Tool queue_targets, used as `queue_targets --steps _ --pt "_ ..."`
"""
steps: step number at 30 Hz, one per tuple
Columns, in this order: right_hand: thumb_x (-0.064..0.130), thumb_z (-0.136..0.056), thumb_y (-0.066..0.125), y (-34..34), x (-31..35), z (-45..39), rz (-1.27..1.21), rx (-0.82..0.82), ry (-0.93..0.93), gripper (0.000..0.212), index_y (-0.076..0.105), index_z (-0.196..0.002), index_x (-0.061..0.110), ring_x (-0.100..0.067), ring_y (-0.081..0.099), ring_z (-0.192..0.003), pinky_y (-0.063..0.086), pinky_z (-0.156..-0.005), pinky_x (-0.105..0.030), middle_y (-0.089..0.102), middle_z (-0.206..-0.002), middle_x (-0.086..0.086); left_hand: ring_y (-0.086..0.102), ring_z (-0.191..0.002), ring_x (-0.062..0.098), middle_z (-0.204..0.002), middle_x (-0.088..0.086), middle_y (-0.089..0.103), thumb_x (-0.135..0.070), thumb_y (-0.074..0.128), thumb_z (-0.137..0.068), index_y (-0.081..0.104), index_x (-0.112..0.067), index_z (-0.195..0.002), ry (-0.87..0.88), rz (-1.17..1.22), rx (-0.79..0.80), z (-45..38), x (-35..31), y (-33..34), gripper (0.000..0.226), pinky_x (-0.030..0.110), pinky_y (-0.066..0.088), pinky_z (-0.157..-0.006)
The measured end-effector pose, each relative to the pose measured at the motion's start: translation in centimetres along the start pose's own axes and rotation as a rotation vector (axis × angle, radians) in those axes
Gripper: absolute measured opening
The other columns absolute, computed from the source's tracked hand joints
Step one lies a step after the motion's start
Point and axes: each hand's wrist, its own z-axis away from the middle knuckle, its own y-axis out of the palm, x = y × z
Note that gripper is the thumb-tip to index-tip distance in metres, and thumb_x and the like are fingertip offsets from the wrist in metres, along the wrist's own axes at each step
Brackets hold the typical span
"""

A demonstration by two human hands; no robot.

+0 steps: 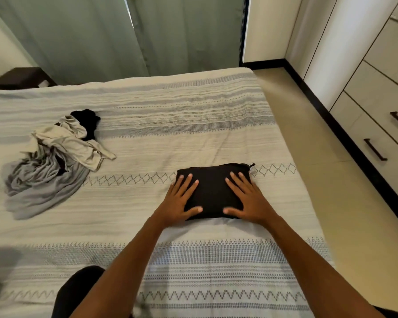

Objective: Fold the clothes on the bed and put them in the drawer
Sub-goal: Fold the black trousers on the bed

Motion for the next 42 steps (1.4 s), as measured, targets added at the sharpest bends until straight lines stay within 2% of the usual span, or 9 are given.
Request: queue_targets --steps 4,10,14,19,22,25,31,36,42 --pt "0.083 -0.085 0.045 0.1 -2.6 4.4 0.092 0.051 -0.029 0.103 0.002 -0.161 0.028 -0.01 -0.005 -0.154 0.012 -0.125 -0.045 -0.003 -0.168 0.01 -0.015 -0.152 0.019 -0.166 -0.005 -0.013 -0.083 0.044 -0.083 0.002 -0.025 -0.159 0.151 -0.174 0.024 3.5 2.2 -0.6 0.105 0.045 -0.007 -0.123" --pt "0.065 -0.074 0.055 0.0 -1.6 2.3 0.018 0.119 0.143 0.102 0.006 -0.158 0.034 -0.016 0.015 -0.153 0.018 -0.122 -0.049 -0.005 -0.166 0.02 0.013 -0.151 0.013 -0.164 -0.006 0.019 -0.054 0.07 -0.081 0.037 -0.02 -0.146 -0.017 0.043 -0.118 2.0 0.6 -0.3 0.081 0.034 0.027 -0.119" --pt "0.063 -0.071 0.051 -1.6 -1.4 1.6 0.014 0.04 0.17 0.09 0.028 -0.153 0.037 -0.022 0.034 -0.146 0.032 -0.115 -0.047 0.028 -0.163 0.013 0.046 -0.136 0.016 -0.149 -0.004 0.047 -0.04 0.071 -0.08 0.058 -0.019 -0.131 -0.052 0.059 -0.238 1.9 -0.5 -1.9 0.056 0.033 0.048 -0.101" --pt "0.037 -0.071 0.072 -5.9 1.4 -0.3 -0.501 -0.333 0.335 0.053 0.053 -0.121 0.032 -0.016 0.064 -0.1 0.053 -0.086 -0.035 0.066 -0.112 0.004 0.066 -0.081 0.01 -0.095 -0.004 0.07 -0.028 0.071 -0.083 0.062 -0.021 -0.117 -0.22 0.356 -0.433 1.5 -2.0 -7.9 0.036 0.022 0.051 -0.07" --pt "0.028 -0.089 0.071 -8.6 5.1 -2.1 -0.833 -0.405 0.412 0.046 0.047 -0.128 0.029 -0.014 0.062 -0.103 0.053 -0.086 -0.032 0.062 -0.117 0.003 0.063 -0.085 -0.003 -0.095 -0.014 0.066 -0.028 0.072 -0.088 0.056 -0.031 -0.113 -0.384 0.627 -0.526 3.0 -2.1 -11.4 0.03 0.015 0.05 -0.068" --pt "0.024 -0.095 0.066 -9.2 9.5 -4.1 -0.978 -0.443 0.393 0.039 0.051 -0.131 0.023 -0.013 0.059 -0.113 0.048 -0.092 -0.026 0.059 -0.126 0.003 0.064 -0.099 0.005 -0.107 -0.011 0.066 -0.04 0.074 -0.086 0.058 -0.028 -0.112 -0.534 0.926 -0.593 6.3 -1.2 -13.5 0.033 0.024 0.052 -0.081" --pt "0.031 -0.094 0.067 -7.0 20.3 -8.5 -1.125 -0.148 0.493 0.042 0.06 -0.133 0.014 -0.015 0.064 -0.098 0.051 -0.074 -0.025 0.066 -0.124 -0.005 0.066 -0.114 0.02 -0.126 0.0 0.069 -0.048 0.069 -0.088 0.055 -0.024 -0.134 -0.597 1.495 -0.599 18.5 1.6 -14.1 0.053 0.043 0.052 -0.097" --pt "0.034 -0.088 0.076 -5.1 31.4 -11.6 -1.324 0.194 0.505 0.036 0.07 -0.11 0.005 -0.025 0.071 -0.091 0.056 -0.073 -0.032 0.076 -0.098 -0.007 0.067 -0.112 0.019 -0.126 0.001 0.067 -0.011 0.075 -0.084 0.051 -0.018 -0.137 -0.746 1.365 -0.969 28.6 5.0 -15.4 0.059 0.037 0.055 -0.094" --pt "0.055 -0.087 0.07 -3.1 44.8 -14.1 -1.325 0.563 0.204 0.046 0.069 -0.121 0.025 -0.019 0.07 -0.106 0.053 -0.088 -0.038 0.075 -0.114 0.004 0.071 -0.097 0.032 -0.11 0.012 0.073 -0.002 0.066 -0.085 0.064 -0.011 -0.12 -0.979 1.487 -1.36 39.0 8.3 -17.9 0.036 0.044 0.059 -0.082"
